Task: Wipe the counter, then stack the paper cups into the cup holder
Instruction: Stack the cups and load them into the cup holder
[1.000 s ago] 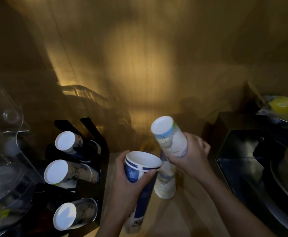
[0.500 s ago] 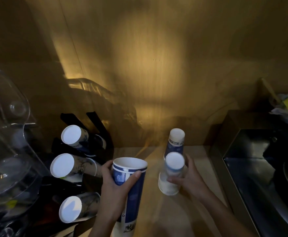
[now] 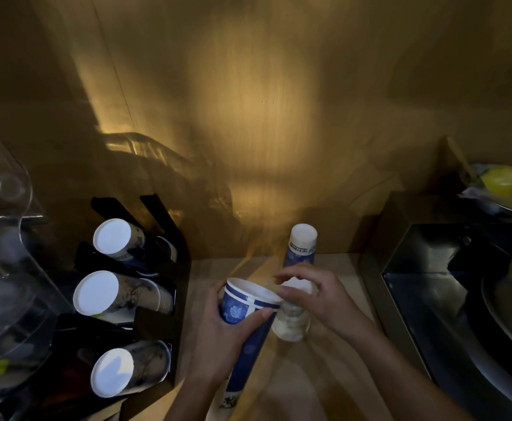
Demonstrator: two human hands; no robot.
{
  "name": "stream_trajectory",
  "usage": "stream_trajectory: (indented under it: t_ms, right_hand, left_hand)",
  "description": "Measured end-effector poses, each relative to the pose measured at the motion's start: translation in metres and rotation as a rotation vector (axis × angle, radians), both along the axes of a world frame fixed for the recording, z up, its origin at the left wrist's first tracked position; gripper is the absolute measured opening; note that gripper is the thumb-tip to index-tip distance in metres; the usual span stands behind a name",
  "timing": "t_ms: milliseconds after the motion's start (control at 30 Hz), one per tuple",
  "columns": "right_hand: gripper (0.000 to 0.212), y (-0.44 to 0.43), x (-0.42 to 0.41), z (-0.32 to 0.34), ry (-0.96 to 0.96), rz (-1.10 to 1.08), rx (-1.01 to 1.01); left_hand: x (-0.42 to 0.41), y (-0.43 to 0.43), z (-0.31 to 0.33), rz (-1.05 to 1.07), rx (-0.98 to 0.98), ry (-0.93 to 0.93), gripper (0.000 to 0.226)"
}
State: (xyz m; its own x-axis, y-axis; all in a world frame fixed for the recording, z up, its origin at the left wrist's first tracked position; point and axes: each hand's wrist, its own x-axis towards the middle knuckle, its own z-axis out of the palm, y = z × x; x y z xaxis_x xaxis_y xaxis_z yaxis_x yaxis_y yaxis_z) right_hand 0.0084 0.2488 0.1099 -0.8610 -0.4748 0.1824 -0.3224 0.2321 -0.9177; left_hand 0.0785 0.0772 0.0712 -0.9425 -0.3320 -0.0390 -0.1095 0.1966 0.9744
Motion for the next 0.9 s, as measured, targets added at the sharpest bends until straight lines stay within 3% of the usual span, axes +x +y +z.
stream_trajectory:
  t_ms: [200,367,700,900]
  right_hand:
    - [0.007,-0.014,0.002,0.005,0.061,0.172,0.132]
    - [0.024,-0.023,0.004,0.006,0.099,0.175,0.213]
    - [0.022,-0.029,-0.018,0.033,0.118,0.010,0.020]
    - [0.016,-0.038,-0.006,0.017,0.016,0.214,0.134]
  left_hand:
    - [0.004,0.002,0.009,-0.092,0.069,0.004,0.096]
    - [0.007,0.001,0.013,-0.061,0.064,-0.057,0.070]
    - [0.016,-0.016,0.005,-0.001,0.051,-0.101,0.072]
    - [0.014,-0.018,0.001,-0.003,0.042,-0.033,0.085]
